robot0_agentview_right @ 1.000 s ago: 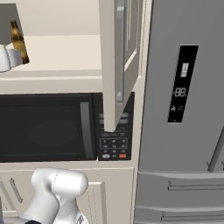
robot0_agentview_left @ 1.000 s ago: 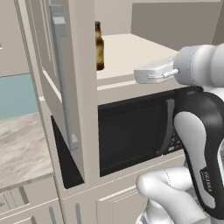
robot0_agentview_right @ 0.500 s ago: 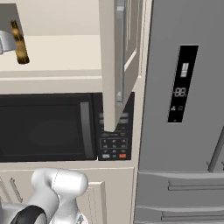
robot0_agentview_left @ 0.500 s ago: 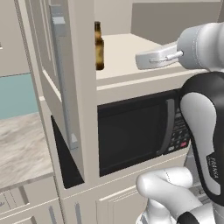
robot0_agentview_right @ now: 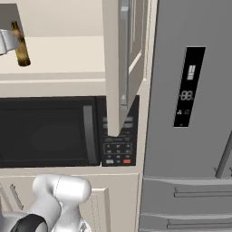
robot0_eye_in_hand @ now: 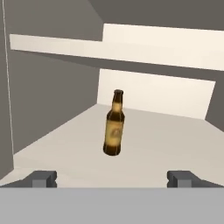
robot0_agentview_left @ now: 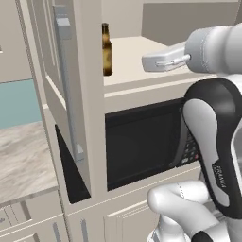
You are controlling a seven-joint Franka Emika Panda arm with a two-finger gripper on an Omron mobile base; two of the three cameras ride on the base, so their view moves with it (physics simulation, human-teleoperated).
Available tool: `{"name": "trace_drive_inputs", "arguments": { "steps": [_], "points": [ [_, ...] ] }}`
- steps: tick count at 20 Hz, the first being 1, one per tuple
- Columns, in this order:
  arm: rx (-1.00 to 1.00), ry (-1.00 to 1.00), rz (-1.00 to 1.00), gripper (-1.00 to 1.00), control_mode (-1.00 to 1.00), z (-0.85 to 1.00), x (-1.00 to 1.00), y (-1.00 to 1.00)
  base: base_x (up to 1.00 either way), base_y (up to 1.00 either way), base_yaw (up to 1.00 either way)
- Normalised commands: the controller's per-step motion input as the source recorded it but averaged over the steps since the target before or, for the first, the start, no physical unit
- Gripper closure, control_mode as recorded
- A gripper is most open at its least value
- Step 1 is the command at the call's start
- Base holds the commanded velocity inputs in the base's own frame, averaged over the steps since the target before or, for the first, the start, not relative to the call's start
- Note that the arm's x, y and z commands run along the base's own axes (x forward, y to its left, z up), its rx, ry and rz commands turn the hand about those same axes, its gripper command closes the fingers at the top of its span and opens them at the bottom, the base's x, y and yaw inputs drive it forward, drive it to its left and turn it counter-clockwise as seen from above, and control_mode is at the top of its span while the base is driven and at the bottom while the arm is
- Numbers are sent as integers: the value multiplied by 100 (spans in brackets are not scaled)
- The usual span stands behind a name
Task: Open the cabinet directly in front. Then move the beer and the cup to the dining counter with the jar on it.
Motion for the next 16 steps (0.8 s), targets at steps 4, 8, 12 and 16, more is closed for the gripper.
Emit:
{"name": "trace_drive_inputs", "arguments": {
  "steps": [4,8,12,16],
  "points": [
    [0,0,-3,-100,-100,13,47,13,0,0,0],
    [0,0,-1,-100,-100,1,47,25,0,0,0],
    [0,0,0,-100,-100,0,46,25,0,0,0],
    [4,0,0,-100,-100,-2,43,17,0,0,0]
  ]
}}
